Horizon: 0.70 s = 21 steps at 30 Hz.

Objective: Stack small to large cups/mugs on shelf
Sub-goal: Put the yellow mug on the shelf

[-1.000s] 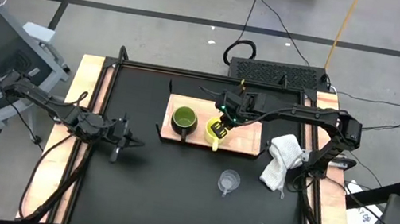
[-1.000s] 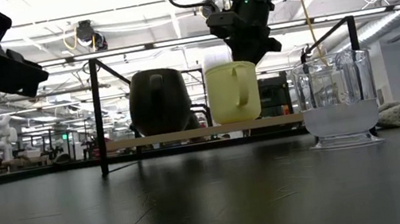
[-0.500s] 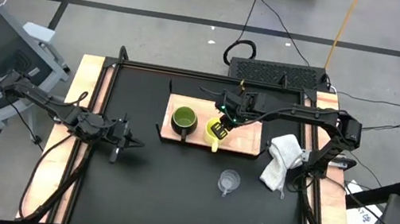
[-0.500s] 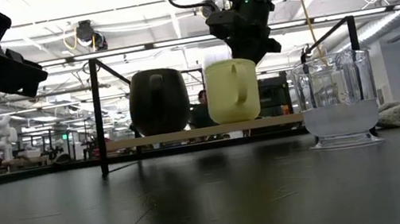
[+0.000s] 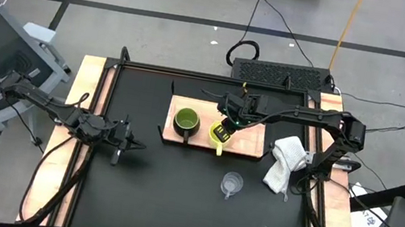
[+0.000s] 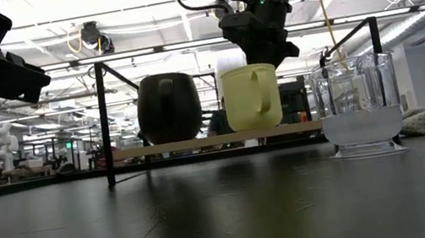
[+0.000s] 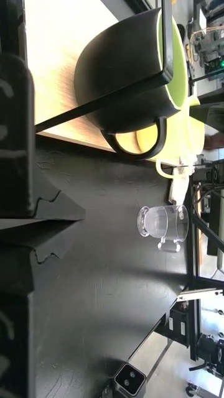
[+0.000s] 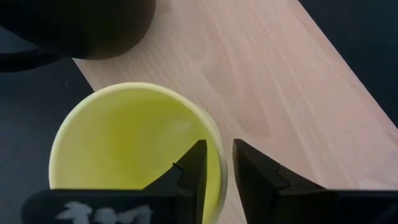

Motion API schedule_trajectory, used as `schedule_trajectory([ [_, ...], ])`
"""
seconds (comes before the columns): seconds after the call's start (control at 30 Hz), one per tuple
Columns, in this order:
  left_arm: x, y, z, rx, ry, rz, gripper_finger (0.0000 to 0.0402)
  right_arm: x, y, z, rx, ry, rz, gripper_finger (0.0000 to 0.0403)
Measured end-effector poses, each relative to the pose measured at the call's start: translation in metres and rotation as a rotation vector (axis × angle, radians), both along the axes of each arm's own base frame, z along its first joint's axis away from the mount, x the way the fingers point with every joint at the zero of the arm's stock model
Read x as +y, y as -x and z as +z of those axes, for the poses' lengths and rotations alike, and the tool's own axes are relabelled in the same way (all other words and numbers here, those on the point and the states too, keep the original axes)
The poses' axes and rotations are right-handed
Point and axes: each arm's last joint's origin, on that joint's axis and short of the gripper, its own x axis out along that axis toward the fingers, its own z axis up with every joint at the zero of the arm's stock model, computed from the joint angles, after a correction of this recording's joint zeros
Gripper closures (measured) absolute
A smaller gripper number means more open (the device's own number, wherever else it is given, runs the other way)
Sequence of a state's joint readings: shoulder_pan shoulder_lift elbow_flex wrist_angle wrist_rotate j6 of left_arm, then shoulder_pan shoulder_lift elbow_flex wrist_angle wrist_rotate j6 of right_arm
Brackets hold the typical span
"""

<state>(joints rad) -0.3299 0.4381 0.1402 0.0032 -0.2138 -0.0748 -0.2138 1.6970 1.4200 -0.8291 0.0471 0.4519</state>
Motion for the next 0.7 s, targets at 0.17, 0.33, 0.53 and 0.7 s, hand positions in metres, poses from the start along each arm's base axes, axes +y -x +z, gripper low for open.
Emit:
schedule_trajectory([
  [0.17, 0.0, 0.0, 0.0, 0.0, 0.0, 0.0, 0.0384, -0.0002, -0.0009, 0.0006, -0.01, 0.004, 0.003, 0.0332],
  [0.33, 0.0, 0.0, 0.0, 0.0, 0.0, 0.0, 0.0383, 0.0022, -0.002, 0.001, -0.015, 0.011, 0.023, 0.0332],
  [0.53, 0.0, 0.0, 0.0, 0.0, 0.0, 0.0, 0.0383, 0.0043, -0.0027, 0.0016, -0.02, 0.014, 0.034, 0.0332],
  [0.7, 0.0, 0.0, 0.0, 0.0, 0.0, 0.0, 0.0382, 0.0044, -0.0024, 0.007, -0.05, 0.029, 0.053, 0.0332],
])
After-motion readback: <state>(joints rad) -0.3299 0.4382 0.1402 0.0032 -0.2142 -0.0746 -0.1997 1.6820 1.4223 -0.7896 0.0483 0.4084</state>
